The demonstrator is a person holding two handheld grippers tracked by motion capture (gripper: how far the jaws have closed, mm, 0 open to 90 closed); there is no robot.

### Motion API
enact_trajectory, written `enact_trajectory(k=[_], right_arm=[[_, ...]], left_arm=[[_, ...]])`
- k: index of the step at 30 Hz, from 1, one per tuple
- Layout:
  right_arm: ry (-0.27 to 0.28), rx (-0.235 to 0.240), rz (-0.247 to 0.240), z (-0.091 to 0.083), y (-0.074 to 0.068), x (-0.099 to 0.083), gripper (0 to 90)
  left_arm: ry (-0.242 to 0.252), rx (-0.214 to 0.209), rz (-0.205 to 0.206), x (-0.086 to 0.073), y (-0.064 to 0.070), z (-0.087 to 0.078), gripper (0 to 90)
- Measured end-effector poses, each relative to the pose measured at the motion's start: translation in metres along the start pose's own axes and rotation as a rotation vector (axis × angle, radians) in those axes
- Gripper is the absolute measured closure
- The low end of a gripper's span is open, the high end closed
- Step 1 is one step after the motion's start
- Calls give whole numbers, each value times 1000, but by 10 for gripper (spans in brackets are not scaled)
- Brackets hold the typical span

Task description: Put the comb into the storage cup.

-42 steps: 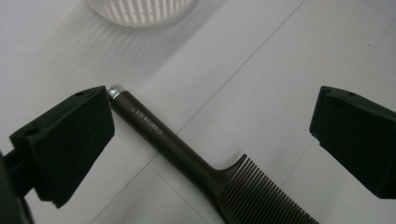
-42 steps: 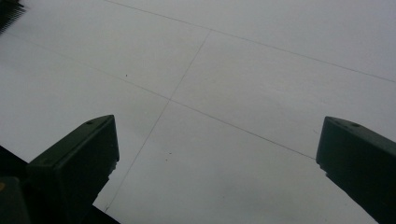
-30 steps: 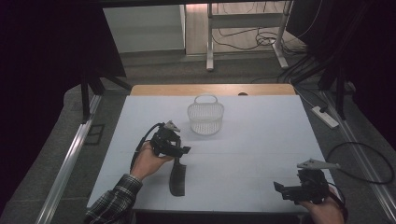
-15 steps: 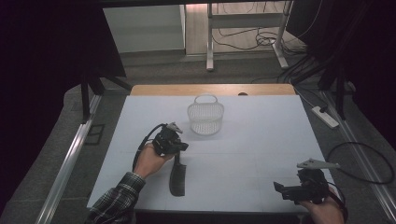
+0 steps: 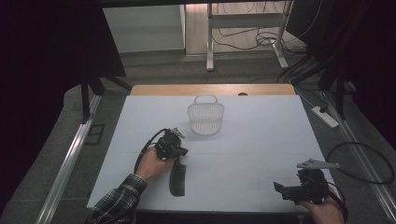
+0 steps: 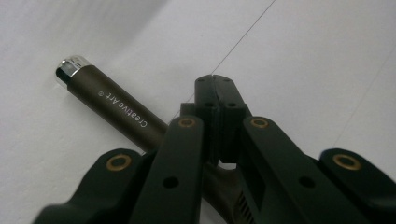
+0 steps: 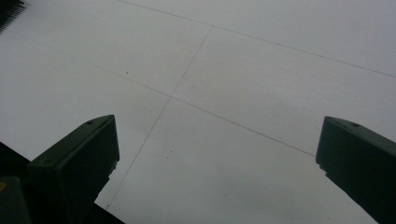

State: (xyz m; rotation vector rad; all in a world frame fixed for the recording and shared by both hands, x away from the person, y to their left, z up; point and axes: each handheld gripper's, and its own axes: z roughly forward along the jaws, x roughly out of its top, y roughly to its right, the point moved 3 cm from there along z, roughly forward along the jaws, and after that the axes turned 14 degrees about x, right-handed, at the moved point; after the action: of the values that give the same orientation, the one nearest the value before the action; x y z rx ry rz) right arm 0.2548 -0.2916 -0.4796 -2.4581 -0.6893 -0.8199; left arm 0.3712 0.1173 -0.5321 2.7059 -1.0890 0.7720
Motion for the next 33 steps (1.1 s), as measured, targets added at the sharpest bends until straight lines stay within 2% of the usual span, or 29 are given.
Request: enact_trajectory(k=[5, 11, 14, 19, 28, 33], right_arm=[[-4, 2, 1, 0, 0, 0, 0], [-9, 3, 2, 1, 0, 0, 0], [-11, 2, 4, 1, 0, 0, 0], [-10, 3, 8, 0, 1, -1, 0], [-9, 3, 8, 0, 1, 0, 0], [-7, 3, 6, 0, 0, 0, 0]], left_arm=[[-5, 19, -8, -1, -4, 3, 889], [-20, 52, -20, -3, -17, 9, 889], [-32, 71, -20, -4, -21, 9, 889], [-37, 100, -43, -9, -33, 6, 889], [-75, 107, -66, -26, -49, 1, 889], [-89, 92, -83, -36, -53, -3, 889]])
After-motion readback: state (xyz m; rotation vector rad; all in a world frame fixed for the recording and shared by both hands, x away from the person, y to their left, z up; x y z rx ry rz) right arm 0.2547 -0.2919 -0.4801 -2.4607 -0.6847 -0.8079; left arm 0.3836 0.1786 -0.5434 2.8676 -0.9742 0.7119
